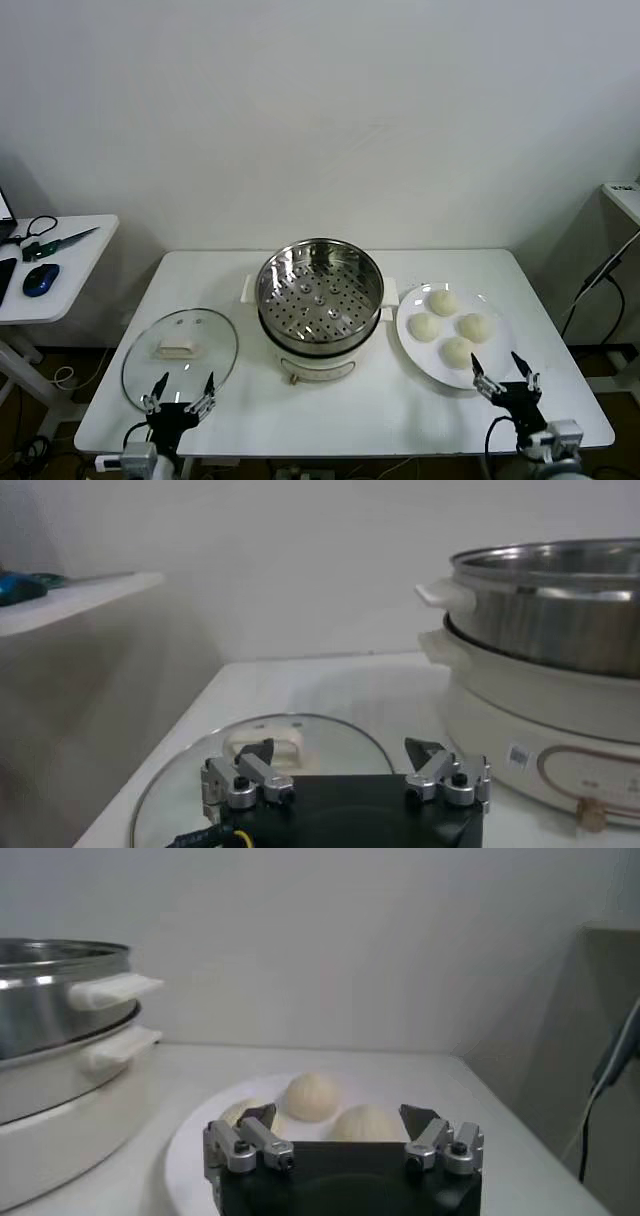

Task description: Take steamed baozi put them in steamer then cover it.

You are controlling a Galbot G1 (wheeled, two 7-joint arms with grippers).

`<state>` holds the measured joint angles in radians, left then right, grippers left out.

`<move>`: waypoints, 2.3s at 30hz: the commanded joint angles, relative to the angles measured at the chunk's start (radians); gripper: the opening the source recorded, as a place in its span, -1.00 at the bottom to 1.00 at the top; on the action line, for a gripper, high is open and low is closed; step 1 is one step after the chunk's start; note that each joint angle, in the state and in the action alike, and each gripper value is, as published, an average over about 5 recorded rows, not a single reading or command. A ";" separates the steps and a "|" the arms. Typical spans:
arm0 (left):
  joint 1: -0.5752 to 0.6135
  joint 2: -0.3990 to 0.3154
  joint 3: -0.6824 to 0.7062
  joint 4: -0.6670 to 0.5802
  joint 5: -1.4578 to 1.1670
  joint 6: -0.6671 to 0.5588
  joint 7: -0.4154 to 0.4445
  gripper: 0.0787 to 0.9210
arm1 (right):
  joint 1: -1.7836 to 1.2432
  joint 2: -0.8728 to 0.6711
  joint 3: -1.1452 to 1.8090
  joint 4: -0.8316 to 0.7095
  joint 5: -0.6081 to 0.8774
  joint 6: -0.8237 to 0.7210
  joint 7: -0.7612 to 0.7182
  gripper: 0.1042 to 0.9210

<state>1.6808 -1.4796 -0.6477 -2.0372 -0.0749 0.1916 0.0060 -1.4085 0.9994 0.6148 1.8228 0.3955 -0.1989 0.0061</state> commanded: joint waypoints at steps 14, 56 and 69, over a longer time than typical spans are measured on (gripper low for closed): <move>0.009 -0.011 0.017 -0.029 0.000 -0.004 0.003 0.77 | 1.581 -0.573 -1.459 -0.592 -0.293 0.109 -0.939 0.76; 0.035 -0.025 -0.002 -0.048 0.005 -0.003 0.012 0.77 | 1.507 0.075 -1.525 -1.287 -0.470 0.192 -1.029 0.76; 0.033 -0.024 0.002 -0.052 0.007 -0.002 0.007 0.77 | 1.512 0.070 -1.517 -1.268 -0.467 0.183 -1.011 0.36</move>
<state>1.7142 -1.5041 -0.6469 -2.0900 -0.0685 0.1887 0.0136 0.1117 1.0459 -0.9174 0.5780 -0.0584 -0.0135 -1.0147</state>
